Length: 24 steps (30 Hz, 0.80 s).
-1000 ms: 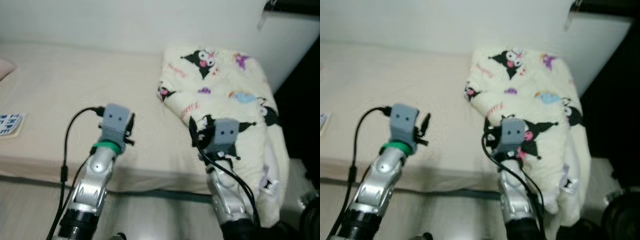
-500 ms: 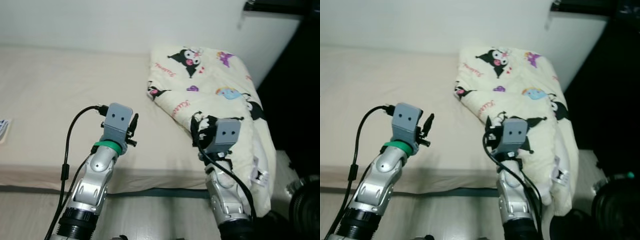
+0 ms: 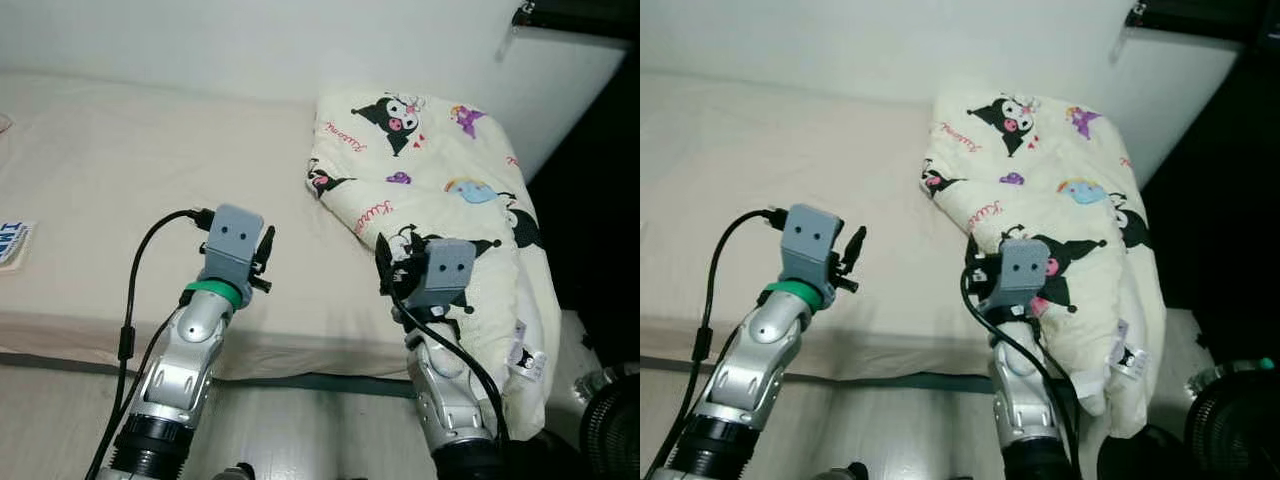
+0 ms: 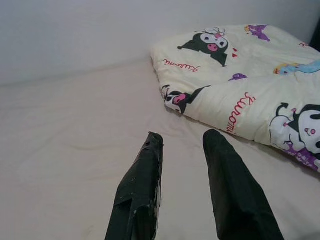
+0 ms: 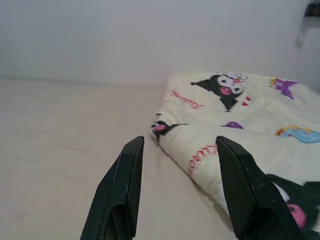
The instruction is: Clean up the room
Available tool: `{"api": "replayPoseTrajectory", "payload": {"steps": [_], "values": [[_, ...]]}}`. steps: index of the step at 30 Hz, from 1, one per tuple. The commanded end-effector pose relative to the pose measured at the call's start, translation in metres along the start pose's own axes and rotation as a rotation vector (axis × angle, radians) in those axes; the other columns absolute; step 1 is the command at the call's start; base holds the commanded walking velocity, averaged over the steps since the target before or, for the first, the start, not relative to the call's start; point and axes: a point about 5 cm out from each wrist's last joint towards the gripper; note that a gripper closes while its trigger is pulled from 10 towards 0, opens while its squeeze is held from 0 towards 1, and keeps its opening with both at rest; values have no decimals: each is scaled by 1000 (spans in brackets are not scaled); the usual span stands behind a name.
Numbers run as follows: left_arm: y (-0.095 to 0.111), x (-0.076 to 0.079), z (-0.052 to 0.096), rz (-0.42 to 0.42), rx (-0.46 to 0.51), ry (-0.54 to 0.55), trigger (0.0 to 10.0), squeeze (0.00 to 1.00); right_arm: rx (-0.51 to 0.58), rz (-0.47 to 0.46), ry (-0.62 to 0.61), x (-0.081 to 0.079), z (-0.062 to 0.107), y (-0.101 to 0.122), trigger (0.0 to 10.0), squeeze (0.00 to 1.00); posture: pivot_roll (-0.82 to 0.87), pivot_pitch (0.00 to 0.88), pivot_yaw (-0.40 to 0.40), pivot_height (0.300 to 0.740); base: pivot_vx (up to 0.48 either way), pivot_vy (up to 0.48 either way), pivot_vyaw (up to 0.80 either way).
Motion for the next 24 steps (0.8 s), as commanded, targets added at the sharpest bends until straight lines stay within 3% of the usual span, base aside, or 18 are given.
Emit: {"api": "replayPoseTrajectory", "payload": {"steps": [1,8,13,24], "values": [[-6,2,3,10,-28,-7,10000,0,-32,25,-34,6,4,-6,10000,0,6,36,26,723,0,0,0],[-9,2,6,14,-39,-2,10000,0,-31,75,-101,28,4,-5,10000,0,-5,56,21,698,0,0,0],[-12,4,7,20,-47,3,10000,0,-25,117,-145,53,4,-1,10000,0,-27,82,7,673,0,0,0],[-12,6,5,26,-46,5,10000,0,-22,135,-159,61,2,2,10000,0,-30,99,4,643,0,0,0]]}}
Point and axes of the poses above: a point about 5 cm out from each wrist's last joint towards the gripper, its own z axis pointing back from the gripper into the wrist, its own y axis along the axis of the wrist's last joint, x = y × z, and after that the axes turned 8 degrees about z, right-handed
